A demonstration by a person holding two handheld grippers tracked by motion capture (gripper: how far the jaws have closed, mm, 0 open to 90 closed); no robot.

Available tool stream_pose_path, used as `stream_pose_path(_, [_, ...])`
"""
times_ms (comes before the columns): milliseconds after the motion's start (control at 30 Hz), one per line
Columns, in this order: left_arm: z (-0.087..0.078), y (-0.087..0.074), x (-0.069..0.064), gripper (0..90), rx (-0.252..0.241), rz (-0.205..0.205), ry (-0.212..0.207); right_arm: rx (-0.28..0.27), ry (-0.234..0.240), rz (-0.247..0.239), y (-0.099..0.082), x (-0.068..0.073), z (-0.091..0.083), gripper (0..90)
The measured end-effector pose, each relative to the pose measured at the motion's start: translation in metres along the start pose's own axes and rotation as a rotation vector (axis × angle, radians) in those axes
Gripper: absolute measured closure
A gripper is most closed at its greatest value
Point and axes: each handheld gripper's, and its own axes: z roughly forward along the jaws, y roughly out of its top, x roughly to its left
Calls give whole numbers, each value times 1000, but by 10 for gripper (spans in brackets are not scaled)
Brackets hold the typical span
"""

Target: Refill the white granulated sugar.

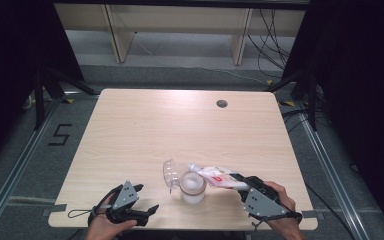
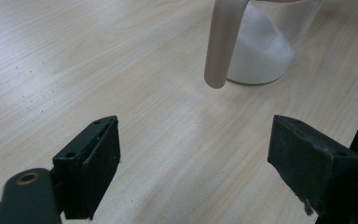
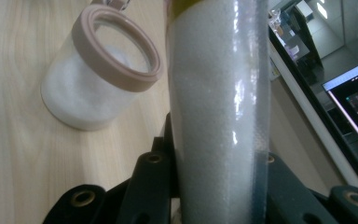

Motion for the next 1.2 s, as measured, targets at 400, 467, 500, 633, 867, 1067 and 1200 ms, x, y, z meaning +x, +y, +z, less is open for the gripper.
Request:
stream_pose_path(400, [1,0,0,165,0,0,-7,-86,19,268,-22,-8,16,780])
stream_pose_path(467, [1,0,0,166,2,6,-6,-98,8,298,-26,-12,19,781])
stream_pose_path(500, [1,0,0,166,1,5,-6,-90,11,311,-27,-13,19,781])
stream_pose_path(633, [2,0,0,166,-3,-1,-9,-114,-10,358,-33,-16,24,781])
stream_pose_path(867, [1,0,0,166,-3,-3,-9,-117,-16,406,-41,-23,30,783])
stream_pose_path(1067, [1,0,0,166,2,2,-11,-128,-43,435,-48,-28,33,784])
stream_pose_path(1200, [1,0,0,166,1,2,-5,-139,-44,480,-52,-30,34,784])
